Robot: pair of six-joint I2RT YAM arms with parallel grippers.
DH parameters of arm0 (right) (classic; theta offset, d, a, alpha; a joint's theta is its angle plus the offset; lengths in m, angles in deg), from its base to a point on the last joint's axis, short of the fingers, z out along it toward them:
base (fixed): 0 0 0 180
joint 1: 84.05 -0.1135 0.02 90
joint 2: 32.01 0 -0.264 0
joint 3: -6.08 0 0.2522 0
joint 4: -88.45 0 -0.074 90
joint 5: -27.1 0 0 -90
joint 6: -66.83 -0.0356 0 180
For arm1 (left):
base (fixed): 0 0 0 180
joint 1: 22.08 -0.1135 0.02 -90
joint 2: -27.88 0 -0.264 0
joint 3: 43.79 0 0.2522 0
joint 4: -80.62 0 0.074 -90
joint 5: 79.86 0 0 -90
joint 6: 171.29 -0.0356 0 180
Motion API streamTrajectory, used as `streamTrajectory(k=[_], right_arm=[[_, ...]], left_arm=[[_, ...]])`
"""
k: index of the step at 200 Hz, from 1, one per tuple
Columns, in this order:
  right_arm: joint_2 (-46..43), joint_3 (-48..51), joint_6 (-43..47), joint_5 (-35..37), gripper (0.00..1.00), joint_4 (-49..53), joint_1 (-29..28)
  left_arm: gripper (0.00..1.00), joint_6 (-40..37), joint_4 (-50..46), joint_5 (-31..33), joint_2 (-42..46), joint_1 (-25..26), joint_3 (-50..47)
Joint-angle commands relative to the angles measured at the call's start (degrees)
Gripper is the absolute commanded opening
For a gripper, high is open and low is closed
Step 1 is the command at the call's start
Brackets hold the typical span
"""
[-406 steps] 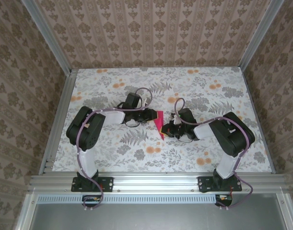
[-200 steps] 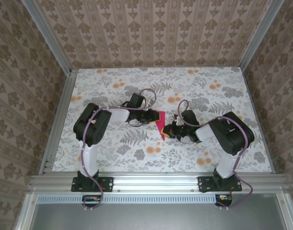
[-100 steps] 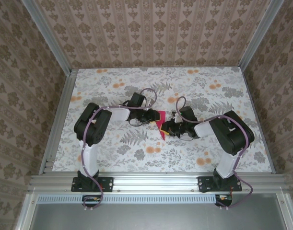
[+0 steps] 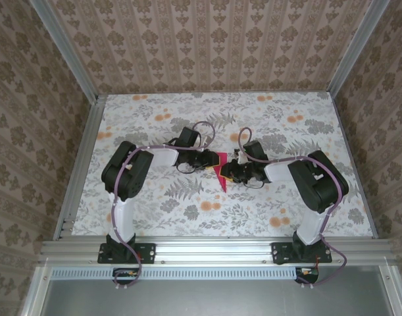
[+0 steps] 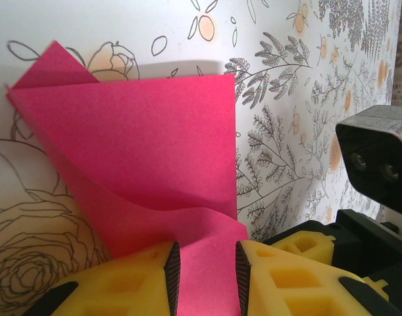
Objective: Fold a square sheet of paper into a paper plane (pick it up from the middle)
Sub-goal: Fold the wing for the fifth time at the center of the table.
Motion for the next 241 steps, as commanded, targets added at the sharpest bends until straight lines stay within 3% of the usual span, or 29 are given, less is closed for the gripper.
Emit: streamTrajectory(k=[1, 71, 130, 191, 241], right_arm=[[1.43, -1.40, 1.47, 1.19, 0.26, 2.76, -0.92], [2.66, -3.07, 3.36, 3.80, 0.26, 6.55, -2.53], [4.47, 0.97, -0.12, 2.50, 0.00, -2.12, -1.18], [2.18, 4.66, -4.99, -2.98, 0.00, -11.64, 0.33], [1.15, 4.31, 0.85, -11.15, 0.00, -7.40, 0.02]], left_arm=[[0.31, 0.31, -1.26, -0.42, -0.10, 0.39, 1.11], [0.31, 0.63, -1.25, -0.62, -0.06, 0.48, 1.63], [0.32, 0.22, -1.16, 0.29, 4.37, -0.13, 0.63], [0.34, 0.38, 1.73, 0.47, 6.82, -1.95, -2.79], [0.35, -1.01, 1.73, 0.51, 10.41, -4.24, -5.16]])
